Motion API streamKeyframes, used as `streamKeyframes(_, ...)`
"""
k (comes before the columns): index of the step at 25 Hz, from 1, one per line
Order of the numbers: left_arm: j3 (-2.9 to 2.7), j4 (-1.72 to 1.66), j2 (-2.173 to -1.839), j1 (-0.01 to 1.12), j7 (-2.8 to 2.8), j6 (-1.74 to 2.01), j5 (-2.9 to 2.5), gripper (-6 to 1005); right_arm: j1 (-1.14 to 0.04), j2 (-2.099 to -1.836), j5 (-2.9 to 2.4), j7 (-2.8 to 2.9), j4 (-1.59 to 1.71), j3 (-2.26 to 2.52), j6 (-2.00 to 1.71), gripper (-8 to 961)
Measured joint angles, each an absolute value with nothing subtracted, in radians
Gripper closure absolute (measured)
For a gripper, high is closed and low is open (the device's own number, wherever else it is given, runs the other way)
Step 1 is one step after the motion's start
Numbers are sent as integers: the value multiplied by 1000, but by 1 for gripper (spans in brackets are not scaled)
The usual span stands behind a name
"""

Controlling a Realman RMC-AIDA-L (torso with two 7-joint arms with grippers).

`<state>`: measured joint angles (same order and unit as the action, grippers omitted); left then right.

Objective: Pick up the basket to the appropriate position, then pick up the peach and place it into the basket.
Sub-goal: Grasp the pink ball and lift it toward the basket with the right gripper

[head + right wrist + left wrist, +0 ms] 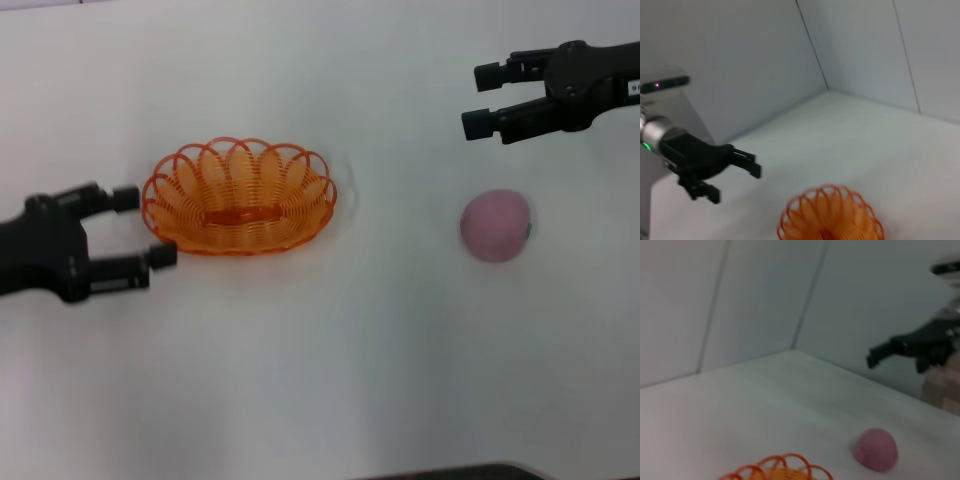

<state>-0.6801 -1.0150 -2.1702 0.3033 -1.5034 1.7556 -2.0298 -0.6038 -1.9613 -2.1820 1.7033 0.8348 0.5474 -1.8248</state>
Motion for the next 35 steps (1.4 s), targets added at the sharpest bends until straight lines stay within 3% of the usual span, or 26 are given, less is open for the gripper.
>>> streamKeyframes(2,-685,-1015,-2170,303,-1489,1776,-2068,114,-616,-1964,-2229,1763,909,587,-1826,-3)
streamKeyframes(9,-675,-1015,-2168,302,-1487,1782,-2128,122,-683,-1988,-2481,1891,1006,698,-1823,-3)
streamKeyframes(15,-660,-1009,-2167,303,-1489,1772,-2128,122,-695,-2029,-2586,1902,980,775,-1734,-3)
streamKeyframes(23,-660,-1008,-2167,311,-1513,1773,-2124,123,-720,-2081,-2722,1931,895,891,-1585,184)
streamKeyframes(31,-660,-1008,-2168,309,-1513,1772,-2120,123,-721,-2082,-2721,1932,900,894,-1588,370)
streamKeyframes(35,-659,-1008,-2168,307,-1513,1772,-2120,123,-721,-2080,-2721,1932,901,894,-1589,522)
